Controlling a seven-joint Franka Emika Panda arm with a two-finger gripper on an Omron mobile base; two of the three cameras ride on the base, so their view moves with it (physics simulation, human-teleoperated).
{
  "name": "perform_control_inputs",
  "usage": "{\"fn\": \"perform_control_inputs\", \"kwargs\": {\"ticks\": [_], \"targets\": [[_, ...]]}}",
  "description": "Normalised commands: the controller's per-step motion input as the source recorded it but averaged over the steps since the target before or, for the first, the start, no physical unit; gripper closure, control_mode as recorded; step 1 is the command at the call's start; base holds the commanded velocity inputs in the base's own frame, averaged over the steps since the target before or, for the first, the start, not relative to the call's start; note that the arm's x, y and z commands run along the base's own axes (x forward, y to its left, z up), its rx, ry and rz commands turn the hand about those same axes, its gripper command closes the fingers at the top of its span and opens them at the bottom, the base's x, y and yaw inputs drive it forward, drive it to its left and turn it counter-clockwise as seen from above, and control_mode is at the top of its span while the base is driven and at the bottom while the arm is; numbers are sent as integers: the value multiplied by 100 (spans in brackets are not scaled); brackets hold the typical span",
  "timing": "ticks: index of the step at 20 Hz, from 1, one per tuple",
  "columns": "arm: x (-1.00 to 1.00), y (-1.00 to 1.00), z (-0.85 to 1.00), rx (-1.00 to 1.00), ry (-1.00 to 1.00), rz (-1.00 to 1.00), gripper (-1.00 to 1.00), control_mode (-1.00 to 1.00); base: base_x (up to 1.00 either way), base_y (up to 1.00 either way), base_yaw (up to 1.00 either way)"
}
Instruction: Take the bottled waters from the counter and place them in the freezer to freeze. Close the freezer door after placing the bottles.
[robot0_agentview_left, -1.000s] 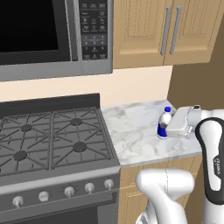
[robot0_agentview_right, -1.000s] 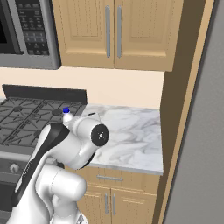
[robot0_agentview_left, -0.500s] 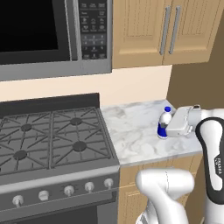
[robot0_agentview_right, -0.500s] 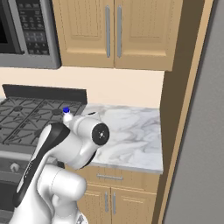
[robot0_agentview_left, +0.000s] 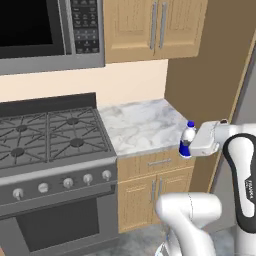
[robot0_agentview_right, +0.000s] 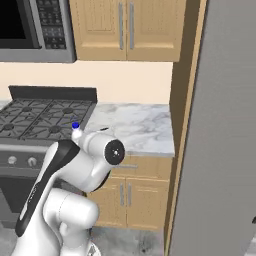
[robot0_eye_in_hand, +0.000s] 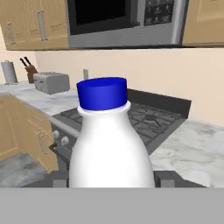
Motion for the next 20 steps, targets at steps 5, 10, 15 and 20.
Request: {"fn": "perform_control_inputs", "kwargs": {"ticks": [5,10,15,20], "targets": [[0,0,0,0,0,0,100,100,-46,-75,-38],[0,0,0,0,0,0,100,100,-30,-84,-41],[0,0,0,0,0,0,100,100,-27,-48,-39],[0,0,0,0,0,0,100,100,0,-61,-30]]}}
